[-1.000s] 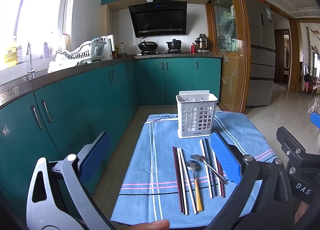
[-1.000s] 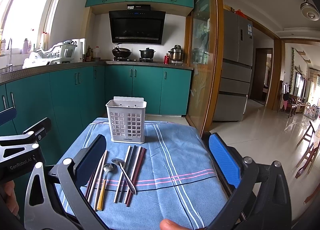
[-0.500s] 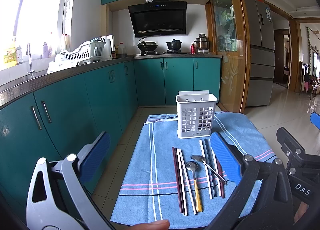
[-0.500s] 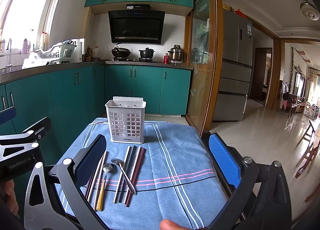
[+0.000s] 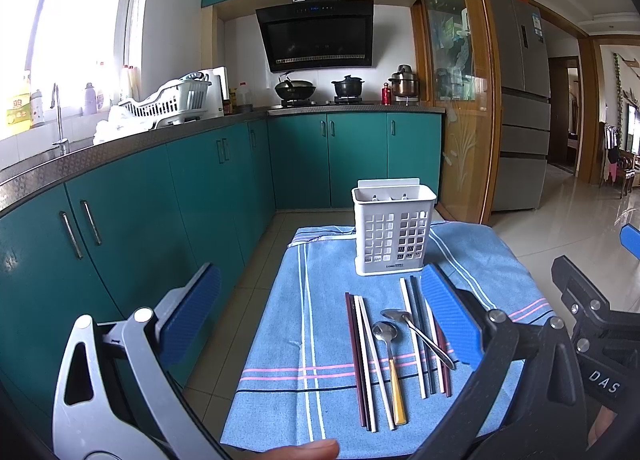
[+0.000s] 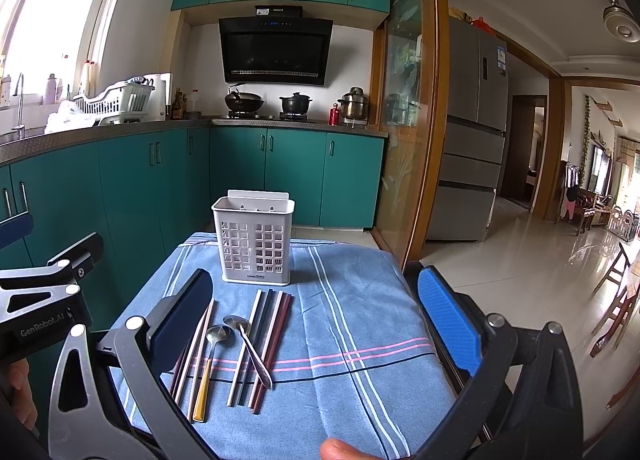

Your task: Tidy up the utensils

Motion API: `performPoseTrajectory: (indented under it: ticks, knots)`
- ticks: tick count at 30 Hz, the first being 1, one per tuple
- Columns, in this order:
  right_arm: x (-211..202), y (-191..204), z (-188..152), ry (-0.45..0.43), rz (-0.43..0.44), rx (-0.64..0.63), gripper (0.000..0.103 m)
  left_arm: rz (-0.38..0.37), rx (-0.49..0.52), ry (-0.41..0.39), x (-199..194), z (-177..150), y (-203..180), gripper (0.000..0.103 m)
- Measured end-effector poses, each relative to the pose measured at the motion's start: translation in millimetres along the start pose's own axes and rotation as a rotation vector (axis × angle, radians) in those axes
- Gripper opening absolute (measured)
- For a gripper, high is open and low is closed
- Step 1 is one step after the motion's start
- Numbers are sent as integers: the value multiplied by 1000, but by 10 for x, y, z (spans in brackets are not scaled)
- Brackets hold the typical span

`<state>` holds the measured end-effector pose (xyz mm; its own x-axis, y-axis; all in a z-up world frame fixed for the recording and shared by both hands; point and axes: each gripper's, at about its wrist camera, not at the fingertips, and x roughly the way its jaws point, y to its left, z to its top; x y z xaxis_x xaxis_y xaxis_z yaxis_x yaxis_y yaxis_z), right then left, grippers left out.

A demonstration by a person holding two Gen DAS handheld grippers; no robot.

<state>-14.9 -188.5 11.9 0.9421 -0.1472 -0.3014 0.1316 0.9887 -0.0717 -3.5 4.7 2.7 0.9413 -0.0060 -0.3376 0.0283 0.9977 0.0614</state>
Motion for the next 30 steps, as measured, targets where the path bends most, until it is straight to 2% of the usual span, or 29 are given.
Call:
performPoseTrajectory:
  ticks: [12,15,17,18,19,20,21,22,23,24,25,27,30]
  knots:
    - [184,35,-41,48,-19,1,100,1,-2,48,245,-65,21,99]
    - [449,-30,-114,151,-56,-5,100,-7,-16,130,493,-131,75,99]
    - [761,-116,-253,271,-79,0,100,-10,-23,234,781,-235,127,99]
    - [948,-168,-363,332,-77,7,100,-17,-29,313,976,-319,167,99]
    - [1107,-207,-462,384,-65,16,100,-23,-37,354,1089,-372,193,99]
    - [1227,-227,-543,423,-57,24,96,-30,-47,414,1279,-475,239,96]
    - [1368,-251,-619,464,-49,35,90,-26,-47,451,1402,-536,267,83]
    - [1529,-281,-694,502,-31,58,70,-21,-46,488,1519,-590,293,68]
    - [1667,-311,-743,539,-13,86,52,-24,-55,527,1676,-651,325,64]
    - [1856,-343,-779,584,25,131,47,-33,-66,551,1794,-680,349,58]
    - [1982,-352,-783,605,54,156,45,-34,-69,569,1883,-694,351,55]
    - [2241,-312,-774,639,79,169,45,-48,-57,591,2097,-689,318,55]
    - [2669,-168,-708,689,125,148,45,-75,-36,615,2409,-644,249,60]
